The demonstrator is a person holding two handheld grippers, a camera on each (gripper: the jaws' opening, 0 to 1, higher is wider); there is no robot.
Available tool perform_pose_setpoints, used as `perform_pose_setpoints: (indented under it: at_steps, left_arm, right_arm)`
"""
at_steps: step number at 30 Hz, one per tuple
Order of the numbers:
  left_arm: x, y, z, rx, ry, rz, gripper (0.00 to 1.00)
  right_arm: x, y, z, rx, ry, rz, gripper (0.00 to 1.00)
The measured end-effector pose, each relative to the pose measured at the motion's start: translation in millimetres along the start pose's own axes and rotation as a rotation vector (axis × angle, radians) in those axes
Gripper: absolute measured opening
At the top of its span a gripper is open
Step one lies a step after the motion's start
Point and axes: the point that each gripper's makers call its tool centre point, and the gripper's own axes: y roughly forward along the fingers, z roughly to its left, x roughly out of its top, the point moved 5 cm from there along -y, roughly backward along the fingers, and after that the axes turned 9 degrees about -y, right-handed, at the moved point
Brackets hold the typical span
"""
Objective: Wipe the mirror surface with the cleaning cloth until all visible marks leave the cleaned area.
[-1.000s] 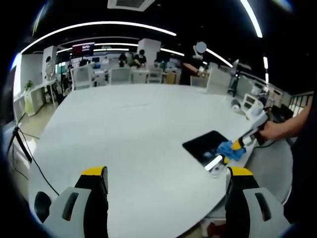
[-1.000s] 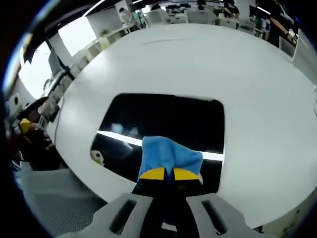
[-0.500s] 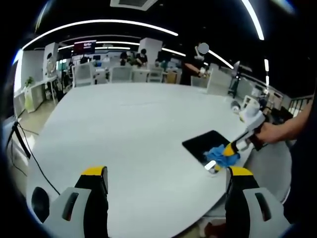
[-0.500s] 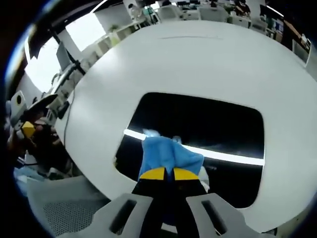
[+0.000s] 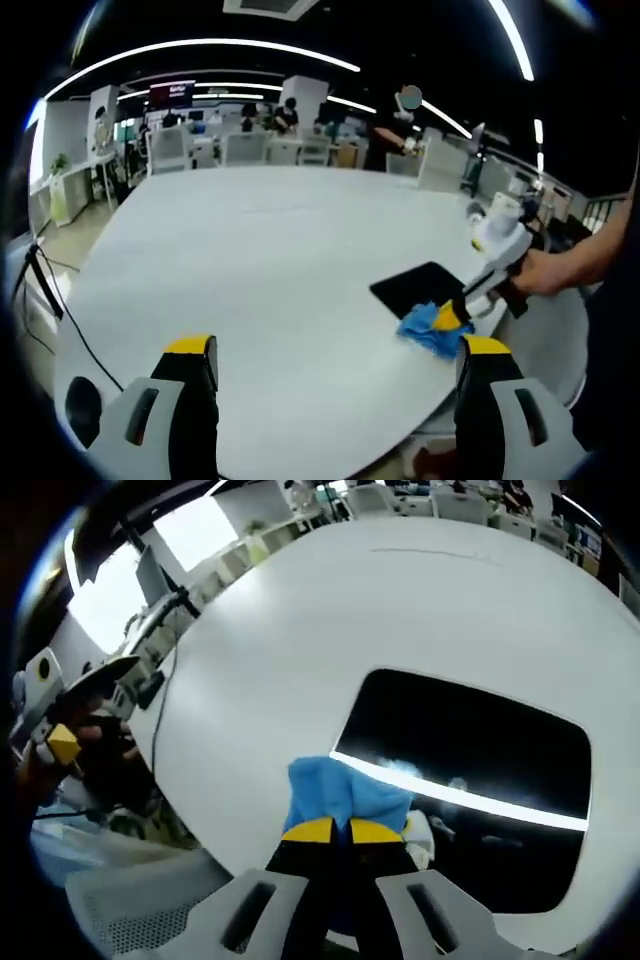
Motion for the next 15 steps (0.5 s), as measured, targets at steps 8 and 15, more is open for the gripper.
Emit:
perform_pose_setpoints:
  at_steps: [8, 15]
  left_arm:
    - [-1.3, -0.4, 1.9, 0.002, -0.004, 0.004, 0.99]
    - [-0.3, 0.6, 3.2, 0.002, 0.008, 0.009, 0.99]
  right_arm:
    - [-0.9, -0.4, -1.8, 0.009, -0.002, -0.005, 0.0]
    - [-1.0, -0.6, -1.8, 0.01, -0.022, -0.008, 0.0]
